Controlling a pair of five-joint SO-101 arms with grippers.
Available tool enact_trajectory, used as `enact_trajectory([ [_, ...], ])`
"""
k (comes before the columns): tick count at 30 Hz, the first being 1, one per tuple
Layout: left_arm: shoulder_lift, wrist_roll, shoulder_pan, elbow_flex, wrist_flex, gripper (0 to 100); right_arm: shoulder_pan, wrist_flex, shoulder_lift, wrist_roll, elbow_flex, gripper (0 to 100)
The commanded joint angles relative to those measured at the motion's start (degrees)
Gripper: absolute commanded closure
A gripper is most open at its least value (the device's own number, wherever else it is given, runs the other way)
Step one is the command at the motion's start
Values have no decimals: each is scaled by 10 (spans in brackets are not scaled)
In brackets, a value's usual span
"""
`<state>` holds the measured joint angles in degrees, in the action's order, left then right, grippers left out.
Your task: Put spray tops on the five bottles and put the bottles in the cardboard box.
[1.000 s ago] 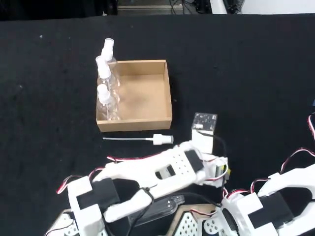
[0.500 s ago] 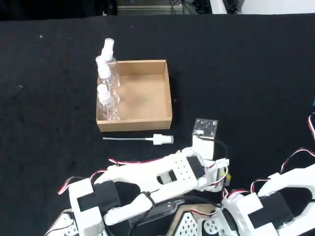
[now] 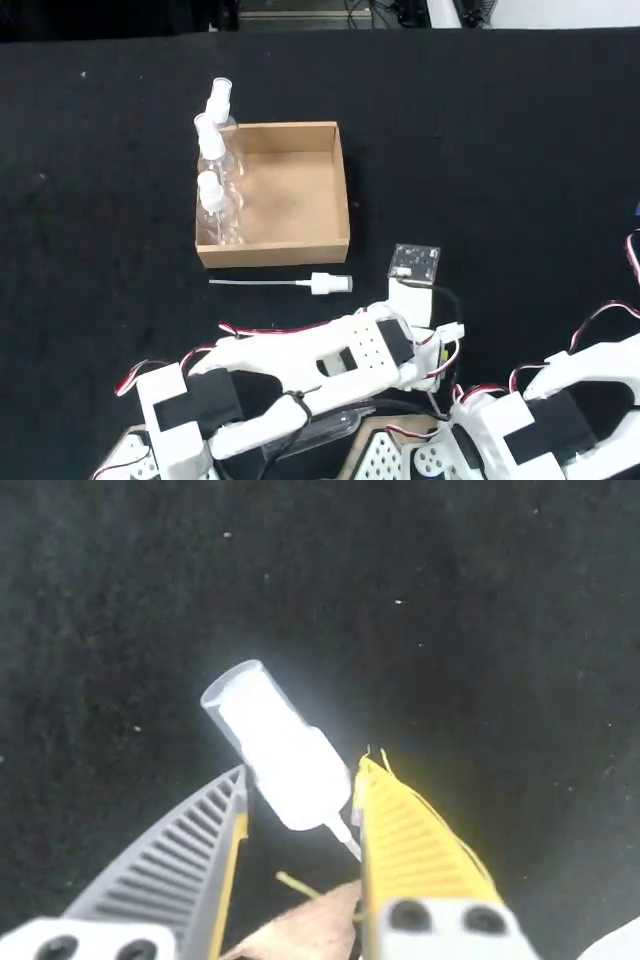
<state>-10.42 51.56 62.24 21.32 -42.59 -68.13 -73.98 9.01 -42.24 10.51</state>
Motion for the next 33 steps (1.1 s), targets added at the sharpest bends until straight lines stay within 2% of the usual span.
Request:
enact_trajectory([
  [1,22,-56,-17,5,4,856,-11,-4,6,-5,-33,987],
  [7,27,-251,-106,-17,1,852,-11,-4,6,-5,-33,987],
  [11,21,-362,-116,-22,0,850,-10,-4,6,-5,-32,987],
  [13,21,-392,-115,-22,0,825,-10,-4,6,-5,-32,987],
  [15,22,-374,-117,-23,0,761,-10,-4,6,-5,-32,987],
  [18,27,-277,-130,-25,0,692,-10,-4,6,-5,-30,987],
  [23,26,-157,-134,-29,5,678,-10,-4,6,-5,-30,987],
  [30,21,-135,-132,-22,50,683,4,-4,6,-5,-29,987],
  [33,21,-99,-131,-23,52,683,7,-4,6,-5,-29,987],
])
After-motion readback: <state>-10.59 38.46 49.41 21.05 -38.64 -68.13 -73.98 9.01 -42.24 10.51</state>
